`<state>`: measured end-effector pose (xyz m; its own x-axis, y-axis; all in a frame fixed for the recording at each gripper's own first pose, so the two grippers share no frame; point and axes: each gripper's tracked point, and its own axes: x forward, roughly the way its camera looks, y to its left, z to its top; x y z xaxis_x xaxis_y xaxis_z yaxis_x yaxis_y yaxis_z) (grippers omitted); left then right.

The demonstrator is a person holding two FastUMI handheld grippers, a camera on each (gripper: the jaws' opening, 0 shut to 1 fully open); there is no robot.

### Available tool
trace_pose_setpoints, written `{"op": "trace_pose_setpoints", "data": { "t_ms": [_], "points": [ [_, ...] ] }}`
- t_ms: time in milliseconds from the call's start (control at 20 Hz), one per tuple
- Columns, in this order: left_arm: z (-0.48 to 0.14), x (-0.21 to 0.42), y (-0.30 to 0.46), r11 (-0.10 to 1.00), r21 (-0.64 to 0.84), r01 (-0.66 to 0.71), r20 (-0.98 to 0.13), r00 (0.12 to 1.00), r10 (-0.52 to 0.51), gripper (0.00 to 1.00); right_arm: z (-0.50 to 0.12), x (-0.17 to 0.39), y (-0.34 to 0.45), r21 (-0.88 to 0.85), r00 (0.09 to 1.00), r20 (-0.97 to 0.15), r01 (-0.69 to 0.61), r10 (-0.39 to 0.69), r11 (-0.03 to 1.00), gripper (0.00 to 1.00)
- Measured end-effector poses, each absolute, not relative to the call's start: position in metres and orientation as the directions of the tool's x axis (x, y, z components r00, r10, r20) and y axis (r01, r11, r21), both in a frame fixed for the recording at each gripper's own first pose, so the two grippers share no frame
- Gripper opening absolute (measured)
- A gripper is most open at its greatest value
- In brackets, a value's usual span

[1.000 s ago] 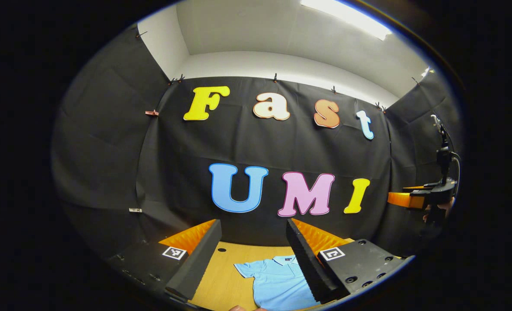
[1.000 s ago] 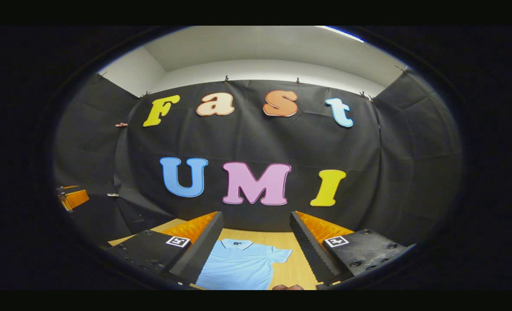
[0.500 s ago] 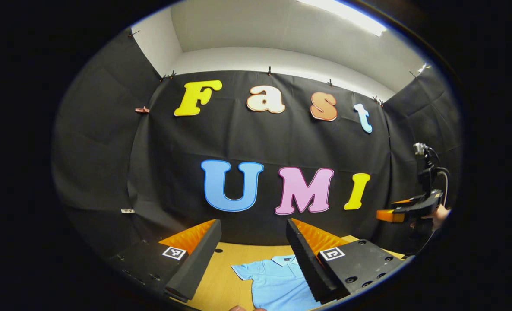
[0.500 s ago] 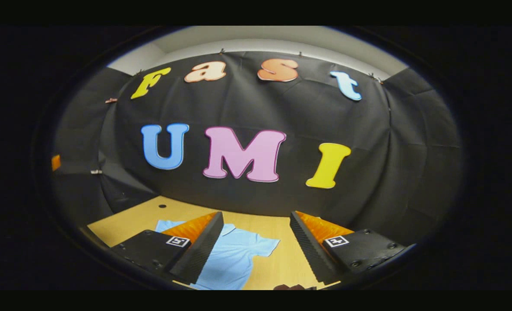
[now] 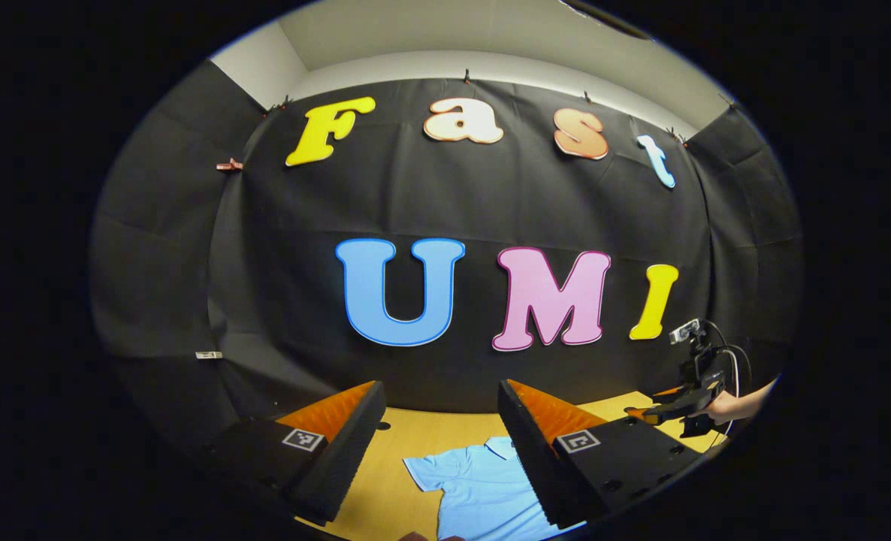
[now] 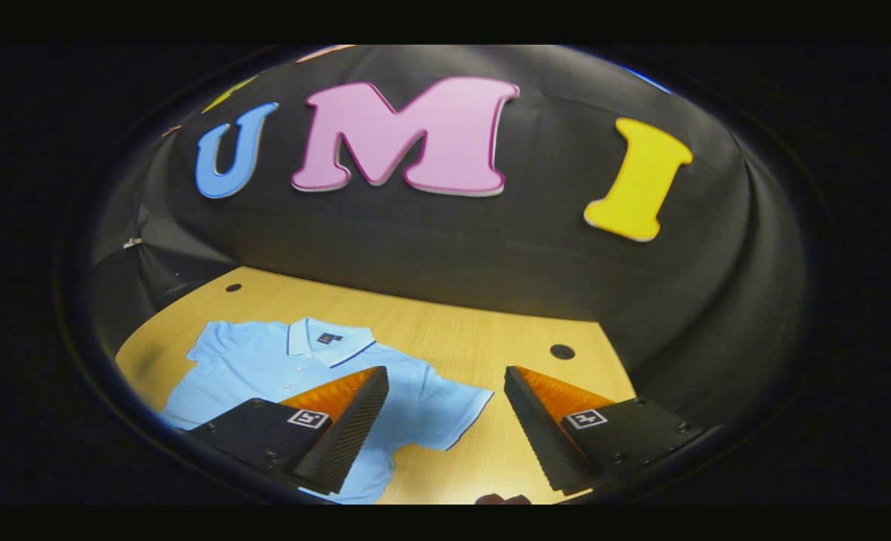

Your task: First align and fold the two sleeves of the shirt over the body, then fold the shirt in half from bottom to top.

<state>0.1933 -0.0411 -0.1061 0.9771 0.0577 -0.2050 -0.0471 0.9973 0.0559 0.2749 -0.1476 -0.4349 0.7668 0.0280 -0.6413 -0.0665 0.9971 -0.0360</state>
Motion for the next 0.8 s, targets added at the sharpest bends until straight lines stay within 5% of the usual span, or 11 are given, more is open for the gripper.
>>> {"op": "trace_pose_setpoints", "data": {
  "t_ms": [350,650,800],
  "points": [
    [-0.158,0.265,-0.076,0.995,0.088,-0.053,-0.295,0.952,0.077,0.97,-0.585,0.296,-0.183,0.034,0.553,-0.832,-0.014,0.036,0.999,0.98],
    [-0.18,0.279,-0.094,0.994,0.109,-0.019,-0.345,0.937,0.056,0.92,-0.61,0.289,-0.175,0.055,0.493,-0.869,0.003,0.047,0.998,0.96],
    [-0.178,0.278,-0.093,0.993,0.115,-0.009,-0.348,0.936,0.049,0.92,-0.61,0.285,-0.161,0.099,0.471,-0.878,0.008,0.083,0.995,0.54]
  ]
}}
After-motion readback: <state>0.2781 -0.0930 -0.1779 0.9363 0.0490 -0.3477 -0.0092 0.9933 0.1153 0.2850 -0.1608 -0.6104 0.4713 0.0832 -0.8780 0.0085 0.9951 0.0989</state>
